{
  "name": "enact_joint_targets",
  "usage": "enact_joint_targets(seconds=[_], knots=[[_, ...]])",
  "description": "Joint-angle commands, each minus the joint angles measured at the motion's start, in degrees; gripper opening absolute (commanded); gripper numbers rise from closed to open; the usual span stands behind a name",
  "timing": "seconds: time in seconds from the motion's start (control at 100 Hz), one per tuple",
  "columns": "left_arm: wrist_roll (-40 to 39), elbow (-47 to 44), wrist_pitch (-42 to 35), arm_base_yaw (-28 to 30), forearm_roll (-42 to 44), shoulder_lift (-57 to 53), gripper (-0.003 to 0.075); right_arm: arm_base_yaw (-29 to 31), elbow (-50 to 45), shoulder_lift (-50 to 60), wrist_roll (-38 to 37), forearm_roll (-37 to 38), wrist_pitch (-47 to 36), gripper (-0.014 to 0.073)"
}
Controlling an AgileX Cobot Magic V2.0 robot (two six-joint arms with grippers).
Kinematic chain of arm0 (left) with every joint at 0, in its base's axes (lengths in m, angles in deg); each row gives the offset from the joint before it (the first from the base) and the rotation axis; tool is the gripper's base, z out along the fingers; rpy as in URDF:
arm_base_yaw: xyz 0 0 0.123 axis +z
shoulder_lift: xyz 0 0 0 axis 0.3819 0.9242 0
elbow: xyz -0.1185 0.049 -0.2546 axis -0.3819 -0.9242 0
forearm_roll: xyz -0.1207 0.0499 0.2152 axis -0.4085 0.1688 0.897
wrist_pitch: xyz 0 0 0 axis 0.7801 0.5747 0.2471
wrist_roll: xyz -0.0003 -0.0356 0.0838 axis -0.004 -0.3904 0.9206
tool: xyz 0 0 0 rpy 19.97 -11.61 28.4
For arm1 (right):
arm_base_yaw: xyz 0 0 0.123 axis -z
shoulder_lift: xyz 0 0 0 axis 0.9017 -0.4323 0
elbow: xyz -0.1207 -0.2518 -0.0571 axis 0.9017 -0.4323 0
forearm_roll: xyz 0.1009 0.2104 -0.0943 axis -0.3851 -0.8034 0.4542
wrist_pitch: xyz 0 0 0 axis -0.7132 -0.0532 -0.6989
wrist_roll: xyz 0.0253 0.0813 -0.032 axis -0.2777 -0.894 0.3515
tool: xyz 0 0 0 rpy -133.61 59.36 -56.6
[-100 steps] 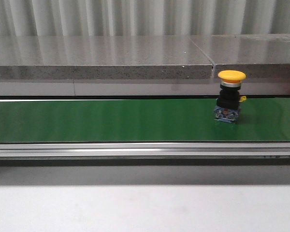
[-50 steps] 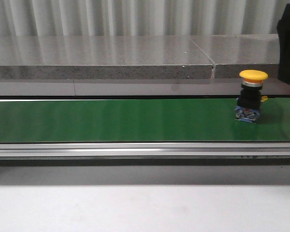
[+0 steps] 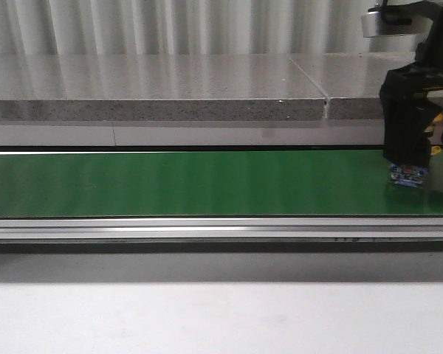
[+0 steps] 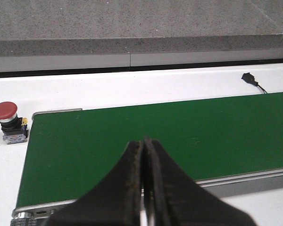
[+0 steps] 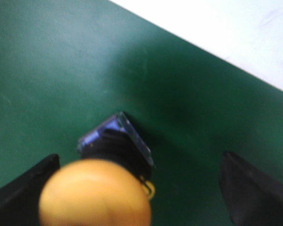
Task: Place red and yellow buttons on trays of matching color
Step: 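Grasp the yellow button at the belt's end with the right gripper, then lower the yellow button into the yellow tray and open the right gripper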
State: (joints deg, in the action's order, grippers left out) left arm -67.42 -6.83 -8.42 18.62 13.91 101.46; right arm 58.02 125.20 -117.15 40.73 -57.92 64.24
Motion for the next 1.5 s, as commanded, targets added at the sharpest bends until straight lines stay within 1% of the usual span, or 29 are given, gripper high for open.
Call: enact_joint_targets(seconds=[0.0, 0.07, 0.12, 0.21, 0.26, 0.28, 0.33, 0.38, 0.43, 0.6, 0.77, 0.87, 0.94, 1.01, 1.17, 1.36, 1.49], knots=[[0.1, 1.5, -3.7, -0.4, -1.3, 0.1, -0.002, 0.1, 1.3, 2.2, 0.7, -0.5, -1.9, 0.0664], [0.1, 1.5, -3.7, -0.4, -1.3, 0.1, -0.002, 0.1, 1.3, 2.0, 0.7, -0.5, -2.0, 0.0645], [0.1, 1.5, -3.7, -0.4, -1.3, 0.1, -0.002, 0.1, 1.3, 2.0, 0.7, -0.5, -2.0, 0.0602], [0.1, 1.5, -3.7, -0.4, -1.3, 0.1, -0.002, 0.1, 1.3, 2.0, 0.7, -0.5, -2.0, 0.0459], [0.1, 1.5, -3.7, -0.4, -1.3, 0.1, -0.002, 0.1, 1.3, 2.0, 0.7, -0.5, -2.0, 0.0347], [0.1, 1.5, -3.7, -0.4, -1.3, 0.1, -0.002, 0.1, 1.3, 2.0, 0.7, -0.5, -2.0, 0.0319], [0.1, 1.5, -3.7, -0.4, -1.3, 0.1, -0.002, 0.1, 1.3, 2.0, 0.7, -0.5, -2.0, 0.0215], [0.1, 1.5, -3.7, -0.4, -1.3, 0.1, -0.002, 0.1, 1.3, 2.0, 0.7, -0.5, -1.8, 0.0148], [0.1, 1.5, -3.7, -0.4, -1.3, 0.1, -0.002, 0.1, 1.3, 2.0, 0.7, -0.5, -1.5, 0.011], [0.1, 1.5, -3.7, -0.4, -1.3, 0.1, -0.002, 0.3, 1.3, 3.1, -0.4, -0.4, -0.2, 0.01], [0.1, 1.5, -3.7, -0.4, -1.3, 0.1, -0.002, 0.5, 1.3, 7.1, -0.9, -0.3, 0.2, 0.01], [0.1, 1.5, -3.7, -0.4, -1.3, 0.1, -0.002, 1.9, 1.3, 9.7, -2.1, 0.0, 0.2, 0.01], [0.1, 1.5, -3.7, -0.4, -1.3, 0.1, -0.002, 4.2, 1.3, 11.2, -3.4, 0.5, 0.2, 0.01], [0.1, 1.5, -3.7, -0.4, -1.3, 0.1, -0.002, 7.4, 1.3, 12.3, -4.9, 0.8, 0.3, 0.01], [0.1, 1.5, -3.7, -0.4, -1.3, 0.1, -0.002, 17.0, 1.3, 13.6, -8.2, 2.0, 0.2, 0.01], [0.1, 1.5, -3.7, -0.4, -1.3, 0.1, -0.002, 29.6, 1.3, 13.6, -11.2, 2.1, -3.7, 0.01], [0.1, 1.5, -3.7, -0.4, -1.3, 0.1, -0.002, 36.9, 1.3, 13.6, -13.8, 2.1, -7.1, 0.01]])
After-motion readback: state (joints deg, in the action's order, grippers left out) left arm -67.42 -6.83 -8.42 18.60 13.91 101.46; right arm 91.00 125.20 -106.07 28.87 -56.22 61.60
